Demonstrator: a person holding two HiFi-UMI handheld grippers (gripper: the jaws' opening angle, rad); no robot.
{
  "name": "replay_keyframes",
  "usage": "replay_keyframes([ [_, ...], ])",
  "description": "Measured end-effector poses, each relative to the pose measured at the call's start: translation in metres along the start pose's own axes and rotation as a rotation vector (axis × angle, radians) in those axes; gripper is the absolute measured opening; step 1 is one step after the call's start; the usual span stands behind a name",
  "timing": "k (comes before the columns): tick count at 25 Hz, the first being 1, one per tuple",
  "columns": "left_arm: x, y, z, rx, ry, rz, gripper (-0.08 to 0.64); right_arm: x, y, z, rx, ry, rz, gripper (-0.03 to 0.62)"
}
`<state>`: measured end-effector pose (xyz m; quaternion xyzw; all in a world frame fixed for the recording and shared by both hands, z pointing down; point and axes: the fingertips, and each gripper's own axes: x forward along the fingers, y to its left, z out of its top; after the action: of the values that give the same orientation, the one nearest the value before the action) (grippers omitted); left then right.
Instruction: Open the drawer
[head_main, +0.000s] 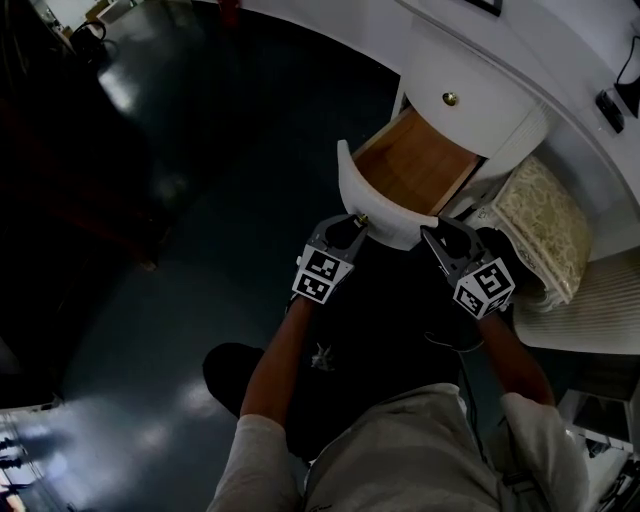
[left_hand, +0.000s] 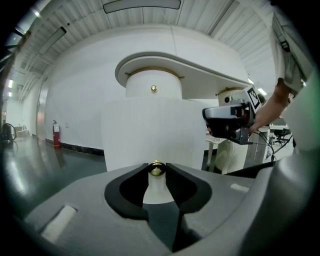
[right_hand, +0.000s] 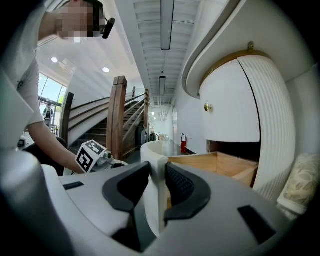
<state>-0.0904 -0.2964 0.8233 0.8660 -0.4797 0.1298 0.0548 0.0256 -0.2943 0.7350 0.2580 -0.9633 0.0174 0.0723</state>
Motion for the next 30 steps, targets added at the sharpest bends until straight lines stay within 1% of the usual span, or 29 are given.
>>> replay_keyframes([
  [2,-0.006,0.002,0.001,0.0,-0.008,0.015,0.097,0.001,0.0,0.0,0.005,0.001,0.001,0.114],
  [3,-0.009,0.004,0.002,-0.008,-0.016,0.027,0.041,0.001,0.0,0.001,0.007,0.0,0.002,0.114],
  [4,-0.013,0.007,0.001,-0.018,-0.023,0.042,0.015,0.001,0.0,0.001,0.009,-0.001,0.003,0.114],
  [7,-0.021,0.016,-0.001,-0.052,-0.035,0.077,0.015,0.0,-0.001,0.001,0.016,-0.005,0.001,0.114],
  [9,-0.023,0.019,-0.002,-0.073,-0.041,0.083,0.015,0.0,-0.001,0.001,0.019,-0.006,0.004,0.114],
  [13,-0.02,0.016,0.007,-0.055,-0.048,0.085,0.011,-0.001,-0.001,0.0,0.029,-0.017,0.002,0.114],
  [15,-0.016,0.017,0.019,-0.05,-0.065,0.09,0.011,0.001,-0.002,0.002,0.031,-0.026,0.002,0.114],
  [17,-0.01,0.016,0.031,-0.025,-0.063,0.073,0.011,0.003,-0.001,0.004,0.043,-0.025,0.018,0.115],
  [20,0.001,0.008,0.043,0.025,-0.023,0.015,0.011,0.002,-0.001,0.006,0.067,-0.003,0.034,0.115],
  [22,0.005,0.009,0.044,0.046,0.024,-0.009,0.011,0.003,-0.004,0.006,0.081,0.019,0.023,0.117],
  [26,0.006,0.013,0.044,0.052,0.129,-0.043,0.011,0.001,-0.006,0.002,0.138,0.1,-0.022,0.123],
  [28,0.002,0.015,0.048,0.06,0.156,-0.055,0.011,0.004,-0.007,0.003,0.151,0.15,-0.057,0.124],
  [30,-0.005,0.016,0.057,0.041,0.172,-0.05,0.011,0.005,-0.009,0.002,0.181,0.204,-0.09,0.126],
])
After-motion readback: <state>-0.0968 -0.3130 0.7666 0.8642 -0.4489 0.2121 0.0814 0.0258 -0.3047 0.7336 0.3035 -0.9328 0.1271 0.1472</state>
